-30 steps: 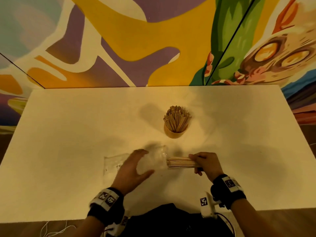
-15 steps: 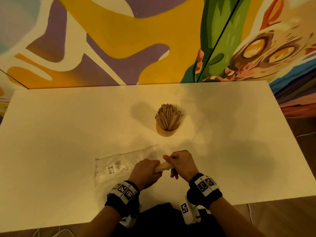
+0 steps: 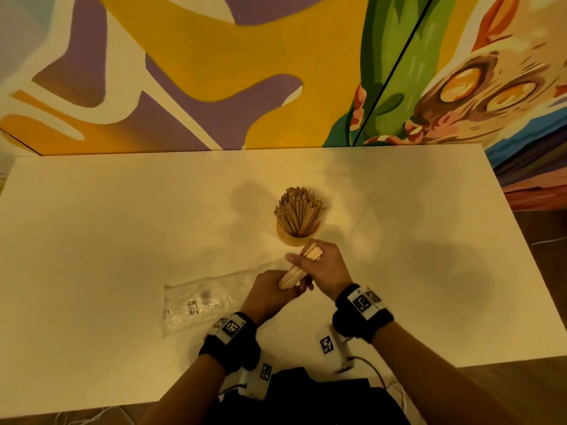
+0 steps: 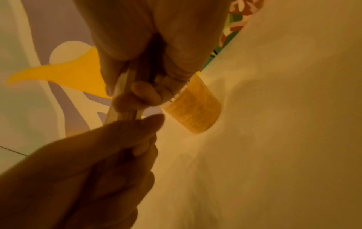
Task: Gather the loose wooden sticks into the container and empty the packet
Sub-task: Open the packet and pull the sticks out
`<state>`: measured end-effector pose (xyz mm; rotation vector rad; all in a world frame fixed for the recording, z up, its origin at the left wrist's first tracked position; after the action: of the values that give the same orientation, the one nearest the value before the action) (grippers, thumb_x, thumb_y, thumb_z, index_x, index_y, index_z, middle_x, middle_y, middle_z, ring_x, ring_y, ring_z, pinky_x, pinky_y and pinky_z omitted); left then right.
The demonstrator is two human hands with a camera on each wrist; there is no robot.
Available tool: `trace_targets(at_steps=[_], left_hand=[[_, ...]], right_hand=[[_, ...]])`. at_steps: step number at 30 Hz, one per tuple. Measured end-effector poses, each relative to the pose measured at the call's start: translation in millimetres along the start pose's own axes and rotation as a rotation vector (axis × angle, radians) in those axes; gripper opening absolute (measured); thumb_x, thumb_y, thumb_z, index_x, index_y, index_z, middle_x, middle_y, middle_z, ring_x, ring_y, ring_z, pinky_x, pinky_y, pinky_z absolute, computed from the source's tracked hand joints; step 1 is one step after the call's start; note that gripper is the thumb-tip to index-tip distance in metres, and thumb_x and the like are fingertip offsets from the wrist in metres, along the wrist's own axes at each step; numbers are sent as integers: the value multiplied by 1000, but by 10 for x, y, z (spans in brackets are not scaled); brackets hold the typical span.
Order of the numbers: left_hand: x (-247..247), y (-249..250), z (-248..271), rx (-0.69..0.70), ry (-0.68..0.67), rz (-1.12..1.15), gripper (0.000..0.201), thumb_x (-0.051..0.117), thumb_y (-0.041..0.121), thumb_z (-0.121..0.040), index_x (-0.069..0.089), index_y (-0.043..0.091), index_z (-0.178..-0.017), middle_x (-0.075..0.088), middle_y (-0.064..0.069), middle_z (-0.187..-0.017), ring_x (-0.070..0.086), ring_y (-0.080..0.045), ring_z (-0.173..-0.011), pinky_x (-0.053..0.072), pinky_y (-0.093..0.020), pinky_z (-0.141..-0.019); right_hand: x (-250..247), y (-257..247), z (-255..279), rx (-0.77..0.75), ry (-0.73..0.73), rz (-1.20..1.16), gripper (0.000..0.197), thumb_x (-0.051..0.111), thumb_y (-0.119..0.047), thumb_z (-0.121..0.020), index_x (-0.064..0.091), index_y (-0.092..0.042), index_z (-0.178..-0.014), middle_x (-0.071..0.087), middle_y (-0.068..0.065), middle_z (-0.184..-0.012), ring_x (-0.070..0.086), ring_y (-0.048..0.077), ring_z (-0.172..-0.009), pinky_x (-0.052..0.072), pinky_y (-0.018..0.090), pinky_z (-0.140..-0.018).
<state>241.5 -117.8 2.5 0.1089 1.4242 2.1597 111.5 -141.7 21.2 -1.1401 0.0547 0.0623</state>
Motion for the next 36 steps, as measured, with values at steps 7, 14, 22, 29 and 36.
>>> trace_targets(at_steps=[7, 14, 22, 29, 36], left_hand=[[-191, 204, -577, 55, 205, 19, 32, 76, 26, -80, 62, 13, -105, 62, 1, -82, 57, -10, -63, 51, -26, -50], [-208, 87, -755, 94, 274, -99, 8, 65, 16, -87, 65, 15, -95, 65, 0, -73, 65, -17, -67, 47, -23, -58], [-196, 37, -828, 111, 335, -138, 7, 61, 6, -86, 64, 12, -86, 67, -4, -70, 65, -19, -58, 56, -39, -62], [-170, 63, -815, 133, 357, -129, 11, 58, 2, -85, 64, 11, -86, 67, -6, -69, 65, -20, -57, 56, -38, -63], [-171, 44, -845, 135, 370, -193, 10, 57, 2, -84, 64, 8, -88, 68, -4, -67, 64, -18, -59, 53, -31, -62]], right_hand=[[-530, -733, -633, -216, 110, 215, 31, 76, -17, -83, 53, -3, -66, 63, 20, -53, 56, 27, -35, 39, 24, -35], [-476, -904, -979, -333, 45, 513, 33, 76, -26, -83, 54, -7, -68, 60, 16, -57, 62, 28, -43, 43, 29, -39], [-133, -467, -810, -492, -70, 1085, 51, 35, -52, -97, 61, -13, -75, 56, 3, -79, 54, 25, -74, 44, 36, -68], [-33, -443, -787, -812, 32, 1251, 39, 38, -31, -96, 57, -12, -125, 43, 18, -142, 38, 35, -128, 27, 52, -113], [138, -306, -906, -601, -74, 1386, 62, 12, -40, -99, 22, -12, -152, 22, 12, -160, 13, 28, -149, 3, 44, -122]])
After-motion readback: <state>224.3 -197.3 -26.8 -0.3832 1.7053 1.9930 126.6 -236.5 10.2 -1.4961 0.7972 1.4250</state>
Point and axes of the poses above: each hand's wrist, its own z-axis away from the middle knuckle, its own x-axis out of the palm, y = z × x, the point moved 5 cm from there along -z, towards the middle knuckle
